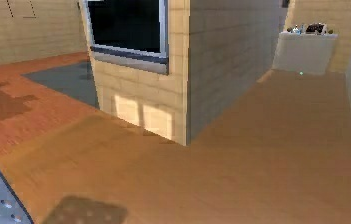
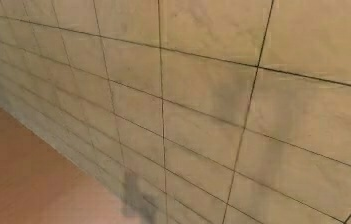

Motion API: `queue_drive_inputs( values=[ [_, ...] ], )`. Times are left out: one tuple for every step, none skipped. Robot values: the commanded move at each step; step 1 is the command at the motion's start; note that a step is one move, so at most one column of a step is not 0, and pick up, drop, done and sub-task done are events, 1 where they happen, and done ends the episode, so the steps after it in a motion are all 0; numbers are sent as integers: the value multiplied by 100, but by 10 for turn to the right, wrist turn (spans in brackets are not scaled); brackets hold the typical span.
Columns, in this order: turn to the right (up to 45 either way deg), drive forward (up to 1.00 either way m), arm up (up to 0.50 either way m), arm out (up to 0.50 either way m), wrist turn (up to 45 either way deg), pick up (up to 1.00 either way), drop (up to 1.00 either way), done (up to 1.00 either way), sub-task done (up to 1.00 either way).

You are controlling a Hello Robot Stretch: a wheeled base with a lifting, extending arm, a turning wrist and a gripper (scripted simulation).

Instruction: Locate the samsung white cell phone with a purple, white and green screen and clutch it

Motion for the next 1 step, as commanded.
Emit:
queue_drive_inputs(
  values=[
    [450,0,0,0,0,0,0,0,0]
  ],
)
